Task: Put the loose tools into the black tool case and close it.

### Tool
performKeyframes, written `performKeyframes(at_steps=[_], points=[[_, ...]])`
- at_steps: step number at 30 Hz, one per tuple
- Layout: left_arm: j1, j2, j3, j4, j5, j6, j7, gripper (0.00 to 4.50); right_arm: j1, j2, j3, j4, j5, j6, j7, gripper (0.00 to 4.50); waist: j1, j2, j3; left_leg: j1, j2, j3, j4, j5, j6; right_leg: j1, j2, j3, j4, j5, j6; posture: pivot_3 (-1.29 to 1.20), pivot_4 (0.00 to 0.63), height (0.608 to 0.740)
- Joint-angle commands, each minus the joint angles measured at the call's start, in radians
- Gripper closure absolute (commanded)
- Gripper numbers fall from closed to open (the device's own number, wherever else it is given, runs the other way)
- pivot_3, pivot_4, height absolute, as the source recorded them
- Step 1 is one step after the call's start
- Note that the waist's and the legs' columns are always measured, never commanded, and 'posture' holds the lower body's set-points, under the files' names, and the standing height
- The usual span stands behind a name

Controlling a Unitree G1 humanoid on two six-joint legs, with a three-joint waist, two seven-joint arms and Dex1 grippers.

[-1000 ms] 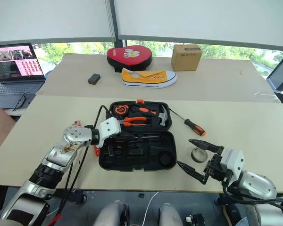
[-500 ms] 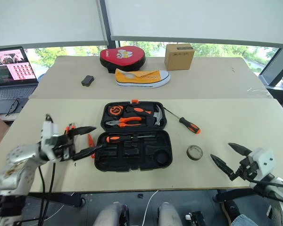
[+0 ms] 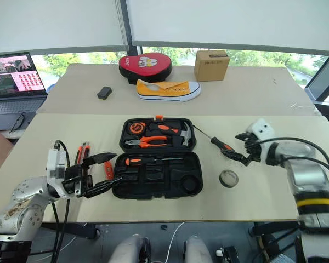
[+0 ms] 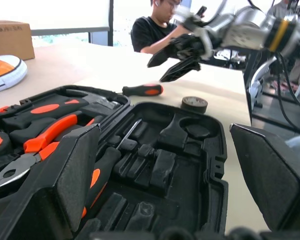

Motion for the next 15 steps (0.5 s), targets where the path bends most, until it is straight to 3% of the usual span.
performKeyframes(at_steps=[1,9,15], points=[[-0.004,0.001,-0.008,-0.035,0.006,-0.024,0.002,0.00,-0.109,0.027,0.058,0.158,-0.100,-0.020,-0.026,0.66,-0.002,0.000,0.000,0.000,0.000,0.000,0.000,0.000,0.000,0.000,0.000,0.000,0.000,0.000,0.000,0.00,0.150,0.740],[0.021,-0.003,0.011,-0.070,-0.013,-0.032,0.017,0.00,-0.154,0.010,0.016,0.224,-0.111,-0.088,-0.006,3.38,-0.001,0.000,0.000,-0.001,0.000,0.000,0.000,0.000,0.000,-0.001,-0.002,0.000,0.000,0.000,0.000,0.00,0.150,0.740],[0.053,-0.021,0.070,-0.099,-0.072,-0.006,0.079,0.00,-0.133,-0.065,-0.060,0.090,-0.085,-0.203,-0.008,3.48,0.000,0.002,0.001,-0.002,0.000,0.001,0.000,0.000,0.000,-0.003,-0.003,0.000,0.000,0.000,0.001,0.00,0.150,0.740]])
